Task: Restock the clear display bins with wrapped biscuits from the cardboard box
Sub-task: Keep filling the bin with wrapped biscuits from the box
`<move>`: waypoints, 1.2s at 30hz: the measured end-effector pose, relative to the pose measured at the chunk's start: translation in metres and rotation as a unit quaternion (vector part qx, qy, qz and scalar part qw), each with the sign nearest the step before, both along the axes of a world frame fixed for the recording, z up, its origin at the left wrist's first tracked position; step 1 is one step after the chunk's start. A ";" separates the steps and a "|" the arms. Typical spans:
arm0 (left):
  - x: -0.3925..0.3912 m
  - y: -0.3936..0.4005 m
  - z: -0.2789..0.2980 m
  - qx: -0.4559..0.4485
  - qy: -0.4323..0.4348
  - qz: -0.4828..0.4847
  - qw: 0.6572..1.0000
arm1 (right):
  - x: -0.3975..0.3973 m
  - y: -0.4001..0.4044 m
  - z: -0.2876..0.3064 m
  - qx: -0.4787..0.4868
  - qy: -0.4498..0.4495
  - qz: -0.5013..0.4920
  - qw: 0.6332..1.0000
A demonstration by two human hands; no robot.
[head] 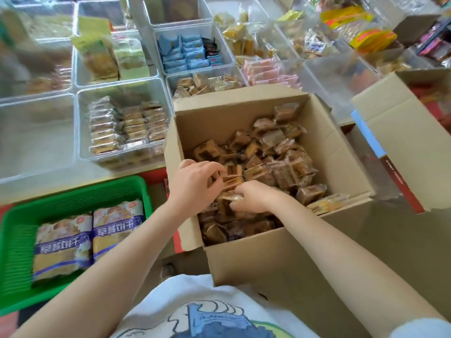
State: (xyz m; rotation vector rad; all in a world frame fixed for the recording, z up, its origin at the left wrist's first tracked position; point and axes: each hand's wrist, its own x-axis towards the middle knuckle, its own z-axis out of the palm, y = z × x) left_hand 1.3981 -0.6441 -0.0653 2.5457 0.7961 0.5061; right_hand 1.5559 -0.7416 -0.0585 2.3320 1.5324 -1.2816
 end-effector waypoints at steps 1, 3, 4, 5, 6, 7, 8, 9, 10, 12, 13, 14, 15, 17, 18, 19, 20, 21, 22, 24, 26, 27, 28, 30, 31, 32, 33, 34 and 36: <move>0.002 -0.001 0.000 -0.011 -0.004 0.008 1.000 | 0.006 -0.001 0.003 0.031 0.033 -0.045 0.998; 0.003 -0.003 0.002 -0.047 -0.035 0.032 0.998 | 0.013 0.001 0.015 0.101 0.132 -0.146 0.975; 0.004 -0.002 0.004 -0.087 -0.059 0.046 0.993 | 0.015 0.003 0.021 0.133 0.184 -0.188 0.955; 0.004 -0.001 0.009 -0.156 -0.093 0.061 0.982 | 0.017 0.007 0.027 0.160 0.220 -0.215 0.938; 0.004 0.002 0.016 -0.245 -0.136 0.075 0.957 | 0.018 0.012 0.031 0.180 0.238 -0.226 0.927; 0.004 0.006 0.025 -0.331 -0.185 0.088 0.921 | 0.016 0.017 0.036 0.195 0.255 -0.227 0.920; 0.003 0.012 0.032 -0.389 -0.225 0.105 0.887 | 0.014 0.023 0.039 0.208 0.272 -0.223 0.912; -0.001 0.020 0.040 -0.415 -0.248 0.124 0.867 | 0.009 0.030 0.043 0.219 0.297 -0.221 0.903; -0.007 0.029 0.045 -0.427 -0.255 0.139 0.857 | 0.004 0.039 0.045 0.227 0.325 -0.218 0.892; -0.026 0.049 0.051 -0.453 -0.253 0.147 0.842 | -0.011 0.061 0.053 0.230 0.365 -0.206 0.878; -0.038 0.060 0.051 -0.469 -0.256 0.140 0.834 | -0.020 0.074 0.057 0.229 0.362 -0.198 0.882; -0.051 0.072 0.050 -0.477 -0.259 0.129 0.830 | -0.029 0.089 0.059 0.231 0.343 -0.184 0.892; -0.065 0.085 0.049 -0.476 -0.261 0.120 0.831 | -0.038 0.104 0.062 0.239 0.309 -0.161 0.906; -0.090 0.111 0.043 -0.466 -0.267 0.110 0.837 | -0.059 0.138 0.067 0.262 0.232 -0.096 0.932; -0.102 0.126 0.036 -0.453 -0.269 0.113 0.842 | -0.070 0.155 0.067 0.269 0.201 -0.064 0.940; -0.114 0.142 0.027 -0.431 -0.266 0.123 0.854 | -0.082 0.173 0.068 0.276 0.170 -0.037 0.945; -0.127 0.158 0.015 -0.398 -0.251 0.144 0.871 | -0.094 0.192 0.066 0.287 0.133 -0.015 0.948; -0.139 0.174 0.001 -0.363 -0.228 0.174 0.887 | -0.103 0.212 0.061 0.301 0.088 0.003 0.950; -0.152 0.189 -0.013 -0.333 -0.197 0.206 0.899 | -0.111 0.232 0.052 0.314 0.039 0.018 0.949; -0.174 0.216 -0.040 -0.300 -0.127 0.255 0.910 | -0.123 0.271 0.030 0.327 -0.044 0.034 0.943; -0.186 0.236 -0.063 -0.264 -0.048 0.278 0.922 | -0.132 0.304 0.005 0.317 -0.088 0.033 0.944; -0.188 0.245 -0.073 -0.231 -0.002 0.279 0.932 | -0.135 0.317 -0.005 0.307 -0.112 0.032 0.945; -0.189 0.252 -0.082 -0.198 0.042 0.272 0.941 | -0.138 0.328 -0.015 0.297 -0.139 0.034 0.944; -0.191 0.263 -0.102 -0.161 0.121 0.241 0.949 | -0.143 0.345 -0.035 0.280 -0.173 0.033 0.944; -0.193 0.265 -0.111 -0.149 0.154 0.222 0.951 | -0.145 0.351 -0.043 0.270 -0.179 0.027 0.946; -0.196 0.265 -0.119 -0.131 0.182 0.205 0.953 | -0.146 0.357 -0.052 0.256 -0.187 0.024 0.948; -0.199 0.263 -0.125 -0.109 0.202 0.192 0.954 | -0.147 0.362 -0.060 0.241 -0.198 0.025 0.950; -0.201 0.261 -0.130 -0.088 0.214 0.182 0.956 | -0.146 0.366 -0.069 0.224 -0.208 0.030 0.952; -0.202 0.259 -0.136 -0.065 0.229 0.174 0.956 | -0.146 0.372 -0.083 0.189 -0.220 0.041 0.956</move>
